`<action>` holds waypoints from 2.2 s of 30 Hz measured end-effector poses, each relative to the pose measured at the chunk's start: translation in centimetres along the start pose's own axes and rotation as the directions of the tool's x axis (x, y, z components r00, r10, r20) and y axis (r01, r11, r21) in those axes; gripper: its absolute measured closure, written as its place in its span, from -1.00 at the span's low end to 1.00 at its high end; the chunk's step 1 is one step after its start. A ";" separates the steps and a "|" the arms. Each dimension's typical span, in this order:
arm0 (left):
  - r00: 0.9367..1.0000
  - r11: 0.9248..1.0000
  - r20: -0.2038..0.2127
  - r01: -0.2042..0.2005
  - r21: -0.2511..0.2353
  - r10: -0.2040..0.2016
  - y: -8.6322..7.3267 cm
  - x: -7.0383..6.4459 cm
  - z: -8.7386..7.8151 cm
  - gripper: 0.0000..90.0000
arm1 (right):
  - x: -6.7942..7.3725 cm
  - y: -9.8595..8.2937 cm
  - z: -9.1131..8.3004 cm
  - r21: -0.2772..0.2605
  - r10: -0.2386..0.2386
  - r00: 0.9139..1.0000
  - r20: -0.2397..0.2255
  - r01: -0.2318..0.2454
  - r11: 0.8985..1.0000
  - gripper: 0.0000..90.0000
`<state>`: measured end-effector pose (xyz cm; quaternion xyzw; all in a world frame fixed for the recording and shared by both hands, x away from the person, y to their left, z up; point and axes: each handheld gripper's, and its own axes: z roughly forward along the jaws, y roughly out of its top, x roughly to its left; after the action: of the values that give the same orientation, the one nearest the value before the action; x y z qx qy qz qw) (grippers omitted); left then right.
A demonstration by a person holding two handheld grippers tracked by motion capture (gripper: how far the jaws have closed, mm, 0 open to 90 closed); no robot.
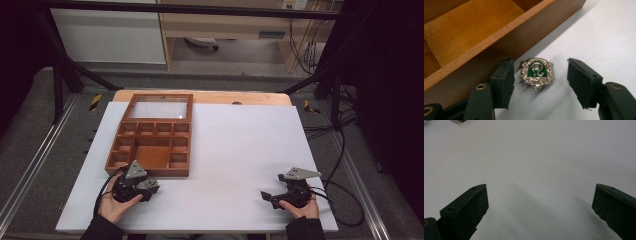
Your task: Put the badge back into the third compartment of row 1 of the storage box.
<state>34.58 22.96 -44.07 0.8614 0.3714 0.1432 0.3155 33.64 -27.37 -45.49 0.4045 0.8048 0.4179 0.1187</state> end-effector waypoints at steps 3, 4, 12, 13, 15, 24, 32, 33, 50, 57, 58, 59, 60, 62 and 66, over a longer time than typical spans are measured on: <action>1.000 1.000 -0.012 -0.002 0.005 0.002 -0.1 0.1 0.1 -0.07 | 0.0 0.0 0.0 0.001 0.001 1.000 0.001 -0.001 1.000 -0.98; 1.000 1.000 -0.016 -0.003 0.006 0.003 -0.1 0.2 0.1 -0.05 | 0.0 0.0 0.0 0.002 0.001 1.000 0.002 -0.001 1.000 -0.98; 1.000 1.000 -0.021 -0.003 -0.004 0.003 -0.2 0.4 0.3 0.11 | 0.0 0.0 0.0 0.005 -0.006 1.000 0.006 0.006 1.000 -0.98; 1.000 1.000 -0.019 -0.004 -0.005 0.003 -0.2 0.4 0.3 0.13 | 0.0 0.0 0.0 0.004 -0.006 1.000 0.006 0.006 1.000 -0.98; 1.000 1.000 -0.016 -0.005 -0.005 0.005 -0.2 0.4 0.4 0.16 | 0.0 0.0 0.0 0.004 -0.006 1.000 0.007 0.006 1.000 -0.98; 1.000 1.000 -0.011 0.001 -0.002 -0.001 -0.1 0.3 0.4 0.24 | -0.1 0.0 0.1 0.005 -0.007 1.000 0.007 0.007 1.000 -0.98; 1.000 1.000 -0.007 0.012 0.003 -0.012 -0.1 0.3 0.4 0.26 | -0.1 0.0 0.0 0.005 -0.008 1.000 0.008 0.008 1.000 -0.98; 1.000 1.000 -0.006 0.013 0.001 -0.013 -0.1 0.3 0.4 0.26 | -0.1 0.0 0.0 0.005 -0.008 1.000 0.008 0.008 1.000 -0.98; 1.000 1.000 -0.002 0.012 -0.004 -0.012 -0.2 0.4 0.3 0.27 | -0.1 0.0 0.1 0.011 -0.007 1.000 0.006 0.006 1.000 -0.98; 1.000 1.000 -0.004 0.015 -0.016 -0.015 -0.2 0.4 0.1 0.28 | -0.1 0.0 0.1 0.011 -0.008 1.000 0.006 0.007 1.000 -0.98; 1.000 1.000 -0.004 0.015 -0.016 -0.015 -0.2 0.4 0.0 0.28 | -0.1 0.0 0.1 0.011 -0.010 1.000 0.005 0.010 1.000 -0.98; 1.000 1.000 -0.003 0.015 -0.017 -0.015 -0.2 0.4 0.0 0.27 | -0.1 0.0 0.1 0.011 -0.008 1.000 0.005 0.008 1.000 -0.98; 1.000 1.000 -0.002 0.015 -0.017 -0.015 -0.2 0.4 0.0 0.27 | -0.1 0.0 0.1 0.011 -0.008 1.000 0.005 0.008 1.000 -0.98; 1.000 1.000 0.000 0.016 -0.021 -0.016 -0.2 0.3 -0.1 0.28 | -0.1 0.0 0.1 0.010 -0.010 1.000 0.006 0.010 1.000 -0.98; 1.000 1.000 0.001 0.014 -0.027 -0.014 -0.2 0.2 -0.4 0.28 | -0.1 0.0 0.1 0.011 -0.008 1.000 0.007 0.008 1.000 -0.98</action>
<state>34.48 23.37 -43.90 0.8546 0.3753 0.1454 0.3282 33.73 -27.38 -45.55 0.4033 0.8083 0.4116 0.1208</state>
